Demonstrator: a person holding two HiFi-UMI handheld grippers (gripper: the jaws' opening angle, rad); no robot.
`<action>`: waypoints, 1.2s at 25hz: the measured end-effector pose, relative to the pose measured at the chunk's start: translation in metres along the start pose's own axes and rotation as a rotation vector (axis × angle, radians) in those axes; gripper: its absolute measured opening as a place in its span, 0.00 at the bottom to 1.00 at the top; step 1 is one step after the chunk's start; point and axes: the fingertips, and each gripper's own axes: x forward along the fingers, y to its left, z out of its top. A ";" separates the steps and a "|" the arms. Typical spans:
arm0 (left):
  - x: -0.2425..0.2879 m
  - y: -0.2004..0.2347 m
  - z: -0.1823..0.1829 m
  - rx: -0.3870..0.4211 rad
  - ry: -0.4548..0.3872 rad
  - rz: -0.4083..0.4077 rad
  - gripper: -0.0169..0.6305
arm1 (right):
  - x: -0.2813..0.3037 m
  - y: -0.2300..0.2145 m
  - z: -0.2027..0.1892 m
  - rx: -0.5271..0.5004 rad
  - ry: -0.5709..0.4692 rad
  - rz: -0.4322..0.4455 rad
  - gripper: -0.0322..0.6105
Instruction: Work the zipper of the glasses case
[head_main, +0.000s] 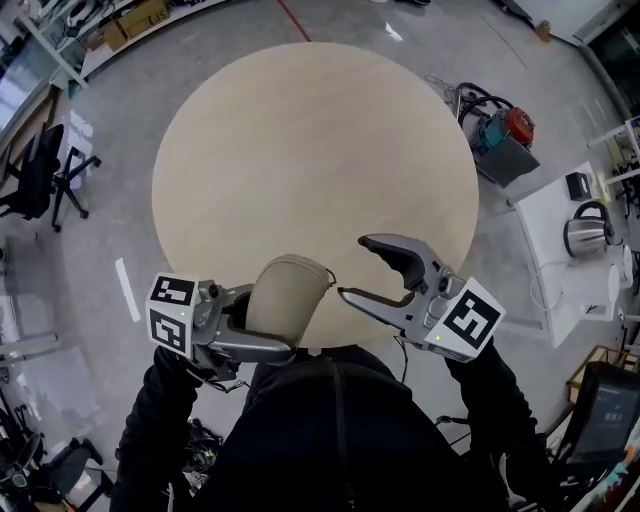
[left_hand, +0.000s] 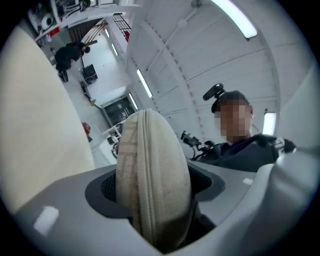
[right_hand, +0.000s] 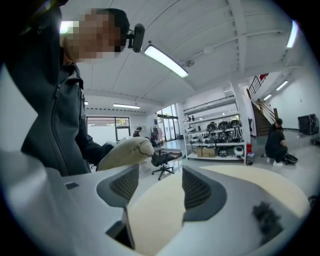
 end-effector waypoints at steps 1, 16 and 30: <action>0.003 -0.013 0.003 -0.016 -0.013 -0.063 0.55 | -0.003 0.006 0.011 -0.017 -0.015 0.011 0.47; 0.012 -0.038 0.012 -0.027 -0.045 -0.181 0.55 | -0.017 0.061 0.060 -0.520 -0.028 0.094 0.22; 0.015 -0.041 -0.007 -0.047 0.048 -0.190 0.54 | -0.015 0.074 0.050 -0.579 0.078 0.124 0.06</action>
